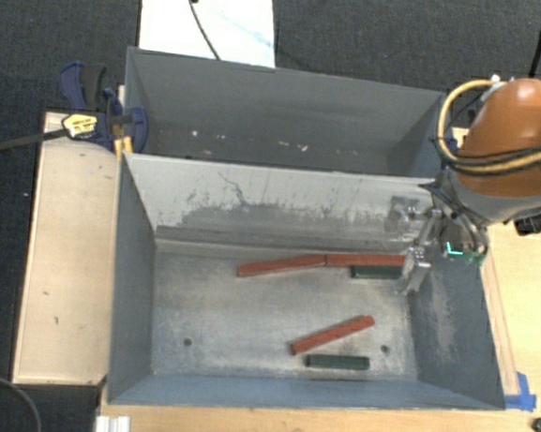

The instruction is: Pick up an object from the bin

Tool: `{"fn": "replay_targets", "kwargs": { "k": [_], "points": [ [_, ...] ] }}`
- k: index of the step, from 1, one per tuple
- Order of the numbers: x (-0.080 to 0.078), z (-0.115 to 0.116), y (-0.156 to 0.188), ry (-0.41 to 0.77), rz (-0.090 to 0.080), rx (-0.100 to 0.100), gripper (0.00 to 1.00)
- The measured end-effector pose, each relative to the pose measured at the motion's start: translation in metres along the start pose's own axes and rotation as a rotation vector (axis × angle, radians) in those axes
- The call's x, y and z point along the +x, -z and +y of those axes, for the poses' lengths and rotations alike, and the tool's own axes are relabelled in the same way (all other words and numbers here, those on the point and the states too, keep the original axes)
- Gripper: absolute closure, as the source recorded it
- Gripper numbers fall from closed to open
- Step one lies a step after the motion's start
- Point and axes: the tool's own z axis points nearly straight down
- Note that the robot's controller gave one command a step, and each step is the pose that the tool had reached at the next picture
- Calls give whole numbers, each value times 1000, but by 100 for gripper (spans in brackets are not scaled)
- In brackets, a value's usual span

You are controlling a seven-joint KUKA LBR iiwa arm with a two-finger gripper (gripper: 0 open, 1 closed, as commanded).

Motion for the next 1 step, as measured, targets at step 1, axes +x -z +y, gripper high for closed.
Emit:
{"fn": "replay_targets", "kwargs": {
  "k": [1],
  "points": [
    [64,21,-128,10,2,-1,0]
  ]
}}
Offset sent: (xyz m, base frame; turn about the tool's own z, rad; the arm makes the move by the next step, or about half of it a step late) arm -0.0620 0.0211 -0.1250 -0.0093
